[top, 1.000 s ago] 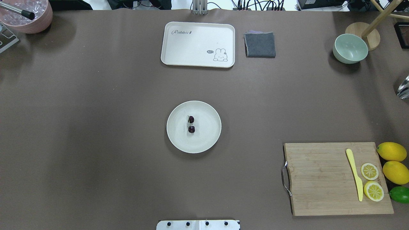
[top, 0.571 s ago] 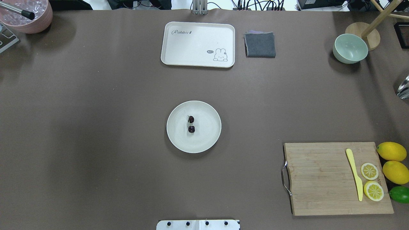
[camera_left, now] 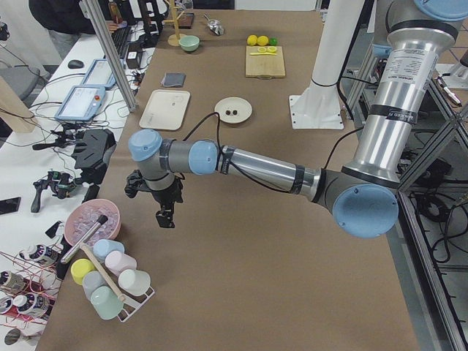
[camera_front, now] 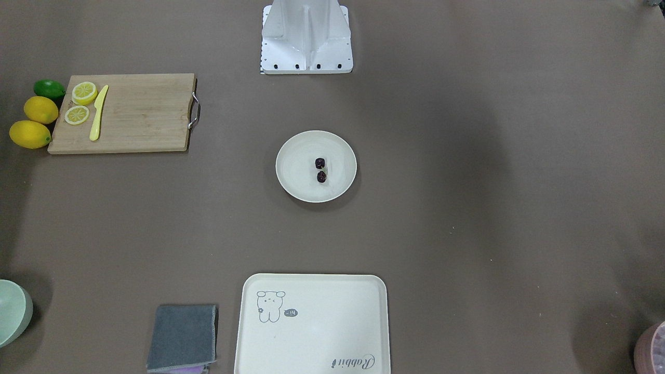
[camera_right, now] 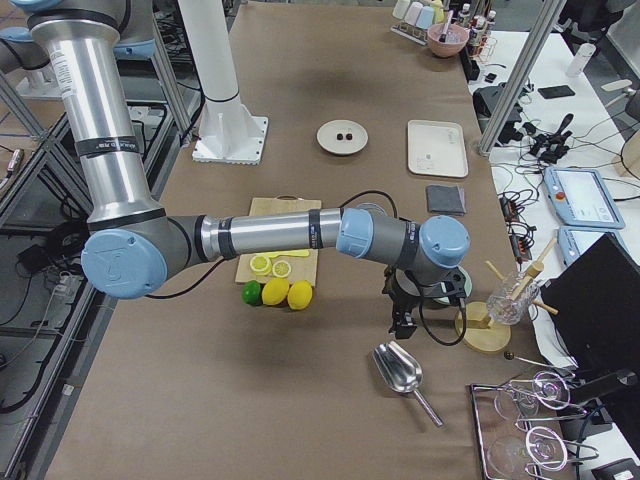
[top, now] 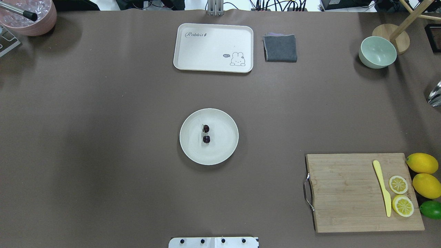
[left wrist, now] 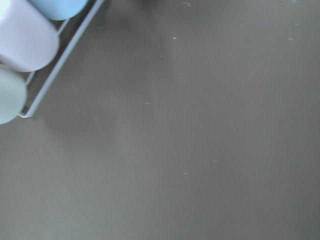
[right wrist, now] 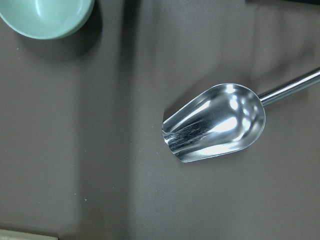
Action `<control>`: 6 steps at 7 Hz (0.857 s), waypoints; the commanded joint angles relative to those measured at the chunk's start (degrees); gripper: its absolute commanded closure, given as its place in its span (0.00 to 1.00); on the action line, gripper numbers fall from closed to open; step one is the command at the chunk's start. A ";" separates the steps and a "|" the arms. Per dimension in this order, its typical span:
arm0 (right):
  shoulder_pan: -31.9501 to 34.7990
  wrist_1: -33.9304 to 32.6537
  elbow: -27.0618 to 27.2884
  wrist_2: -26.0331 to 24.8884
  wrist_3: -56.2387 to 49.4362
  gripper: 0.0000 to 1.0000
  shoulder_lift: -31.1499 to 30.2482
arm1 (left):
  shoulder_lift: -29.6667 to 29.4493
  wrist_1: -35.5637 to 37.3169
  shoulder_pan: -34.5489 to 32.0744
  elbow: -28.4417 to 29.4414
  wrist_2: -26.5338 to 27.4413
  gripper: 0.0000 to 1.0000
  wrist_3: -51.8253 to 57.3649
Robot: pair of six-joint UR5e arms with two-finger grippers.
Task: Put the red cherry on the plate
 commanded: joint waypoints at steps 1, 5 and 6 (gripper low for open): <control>1.13 0.12 0.65 -0.18 -0.74 0.00 -1.52 | -0.55 0.13 -0.05 -0.15 0.27 0.02 0.42; 1.84 1.70 2.32 -2.82 -0.83 0.00 -2.49 | 2.07 -0.13 -0.05 -0.15 -0.08 0.02 4.02; 2.19 1.70 7.20 -3.78 -0.57 0.00 -5.20 | 3.82 0.12 -0.22 -0.23 -0.08 0.02 8.03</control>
